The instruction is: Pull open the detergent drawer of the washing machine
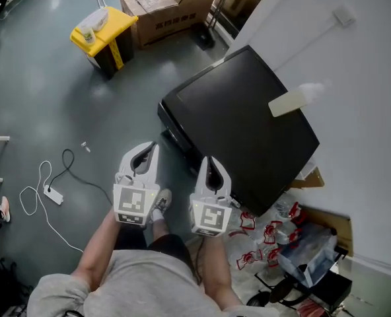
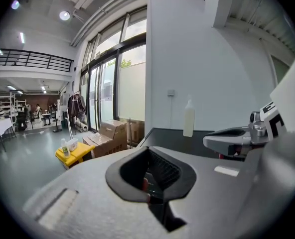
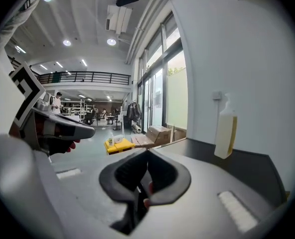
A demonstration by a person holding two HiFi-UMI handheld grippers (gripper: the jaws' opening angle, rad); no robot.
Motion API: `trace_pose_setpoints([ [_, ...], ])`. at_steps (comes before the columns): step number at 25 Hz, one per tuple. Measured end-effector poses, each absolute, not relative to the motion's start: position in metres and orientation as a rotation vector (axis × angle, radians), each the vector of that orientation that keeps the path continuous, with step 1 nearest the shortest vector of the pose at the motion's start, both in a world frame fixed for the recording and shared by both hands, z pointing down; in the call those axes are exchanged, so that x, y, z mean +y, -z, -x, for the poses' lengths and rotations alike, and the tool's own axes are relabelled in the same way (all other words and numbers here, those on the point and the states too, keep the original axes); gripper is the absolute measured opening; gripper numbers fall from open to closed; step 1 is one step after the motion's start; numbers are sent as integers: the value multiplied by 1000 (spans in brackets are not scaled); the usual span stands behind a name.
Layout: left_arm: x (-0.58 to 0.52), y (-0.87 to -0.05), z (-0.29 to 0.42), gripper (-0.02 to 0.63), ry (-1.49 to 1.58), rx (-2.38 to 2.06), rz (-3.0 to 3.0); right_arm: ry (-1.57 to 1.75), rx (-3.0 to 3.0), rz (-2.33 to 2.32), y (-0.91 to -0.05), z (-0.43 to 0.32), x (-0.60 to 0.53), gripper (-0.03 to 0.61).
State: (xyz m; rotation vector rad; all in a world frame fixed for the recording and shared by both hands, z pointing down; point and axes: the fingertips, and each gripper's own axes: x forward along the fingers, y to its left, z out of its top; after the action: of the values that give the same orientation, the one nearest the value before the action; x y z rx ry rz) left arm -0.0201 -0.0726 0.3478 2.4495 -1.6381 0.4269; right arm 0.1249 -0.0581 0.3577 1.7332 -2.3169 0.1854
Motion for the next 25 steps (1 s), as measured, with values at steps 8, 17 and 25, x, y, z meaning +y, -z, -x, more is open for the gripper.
trace_pose_setpoints([
  [8, -83, -395, 39, 9, -460, -1574, -2432, -253, -2261, -1750, -402, -107, -60, 5],
  [17, -89, -450, 38, 11, -485, -1421, -2468, -349, -2132, -1853, -462, -104, -46, 5],
  [25, -98, -510, 27, 9, -433, -1278, -2431, -418, -2036, -1942, -505, -108, -33, 5],
])
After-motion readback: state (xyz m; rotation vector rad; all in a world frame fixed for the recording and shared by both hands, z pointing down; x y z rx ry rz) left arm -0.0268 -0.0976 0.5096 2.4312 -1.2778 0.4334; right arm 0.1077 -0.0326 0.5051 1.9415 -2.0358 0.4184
